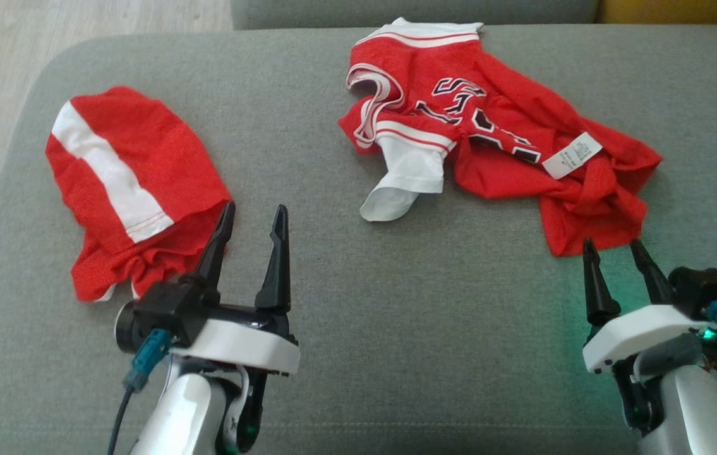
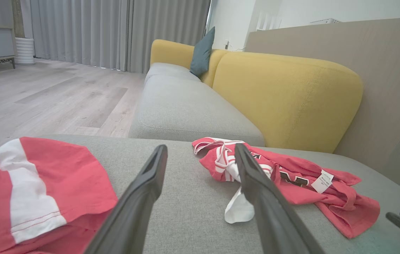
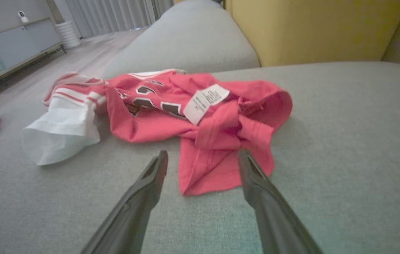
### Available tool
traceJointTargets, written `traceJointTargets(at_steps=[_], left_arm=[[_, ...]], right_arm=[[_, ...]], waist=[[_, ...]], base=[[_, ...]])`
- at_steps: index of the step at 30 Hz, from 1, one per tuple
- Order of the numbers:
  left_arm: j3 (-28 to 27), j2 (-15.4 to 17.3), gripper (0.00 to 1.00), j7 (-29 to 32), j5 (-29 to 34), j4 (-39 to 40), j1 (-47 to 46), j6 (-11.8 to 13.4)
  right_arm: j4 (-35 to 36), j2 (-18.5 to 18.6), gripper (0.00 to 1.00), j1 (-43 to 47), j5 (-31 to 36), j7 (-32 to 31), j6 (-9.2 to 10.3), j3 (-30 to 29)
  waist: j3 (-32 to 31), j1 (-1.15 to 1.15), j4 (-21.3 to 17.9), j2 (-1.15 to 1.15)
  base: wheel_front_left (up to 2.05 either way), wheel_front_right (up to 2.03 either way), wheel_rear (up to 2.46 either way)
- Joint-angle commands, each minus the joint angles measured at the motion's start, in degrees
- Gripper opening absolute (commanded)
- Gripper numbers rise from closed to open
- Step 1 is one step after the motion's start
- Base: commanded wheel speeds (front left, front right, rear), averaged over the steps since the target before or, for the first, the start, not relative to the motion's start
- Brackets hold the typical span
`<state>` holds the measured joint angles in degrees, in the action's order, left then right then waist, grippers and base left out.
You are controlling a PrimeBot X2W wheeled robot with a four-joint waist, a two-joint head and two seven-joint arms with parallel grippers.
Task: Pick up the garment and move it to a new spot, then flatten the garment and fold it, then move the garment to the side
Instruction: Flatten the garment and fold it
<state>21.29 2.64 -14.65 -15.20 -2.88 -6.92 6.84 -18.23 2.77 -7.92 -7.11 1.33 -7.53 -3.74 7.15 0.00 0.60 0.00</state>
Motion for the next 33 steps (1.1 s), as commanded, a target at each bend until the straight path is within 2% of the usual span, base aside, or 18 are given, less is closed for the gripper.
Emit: traceJointTargets(at_steps=[1,14,15,16,17,26,33], left_arm=[[-1.64,0.23,1.00,-0.35,0.41,1.81,-2.97,-0.29],[-1.38,0.23,1.00,-0.35,0.33,1.69,-3.92,-0.38],[-1.44,0.23,1.00,-0.35,0.35,1.71,-4.00,-0.39],[-1.51,0.23,1.00,-0.35,0.38,1.74,-4.06,-0.39],[-1.58,0.23,1.00,-0.35,0.42,1.74,-4.10,-0.38],[-2.46,0.23,1.00,-0.35,1.04,1.29,-4.15,-0.59],[-2.58,0.23,1.00,-0.35,1.08,1.25,-3.37,-0.49]], right_arm=[[-0.39,0.12,1.00,-3.66,-0.95,-0.43,0.04,0.43],[-13.93,0.11,1.00,-10.17,-3.96,1.51,0.04,-0.07],[-15.01,0.11,0.73,-10.64,-4.13,1.63,0.04,0.01],[-16.07,0.11,0.33,-11.09,-4.32,1.74,0.04,0.06],[-17.03,0.11,0.00,-11.52,-4.57,1.93,0.04,0.23],[-21.44,0.11,0.00,-13.70,-3.90,5.23,0.04,0.27],[-15.45,0.11,0.00,-11.56,3.29,5.56,0.04,-4.71]], waist=[[0.80,0.00,0.74,0.00],[3.14,0.00,2.50,0.00],[3.28,0.00,2.50,0.00],[3.40,0.00,2.47,0.00],[3.49,0.00,2.41,0.00],[3.03,0.00,0.31,0.00],[1.02,0.00,-1.61,0.00]], base=[[0.00,0.00,0.00],[0.00,0.00,0.00],[0.00,0.00,0.00],[0.00,0.00,0.00],[0.00,0.00,0.00],[0.00,0.00,0.00],[0.00,0.00,0.00]])
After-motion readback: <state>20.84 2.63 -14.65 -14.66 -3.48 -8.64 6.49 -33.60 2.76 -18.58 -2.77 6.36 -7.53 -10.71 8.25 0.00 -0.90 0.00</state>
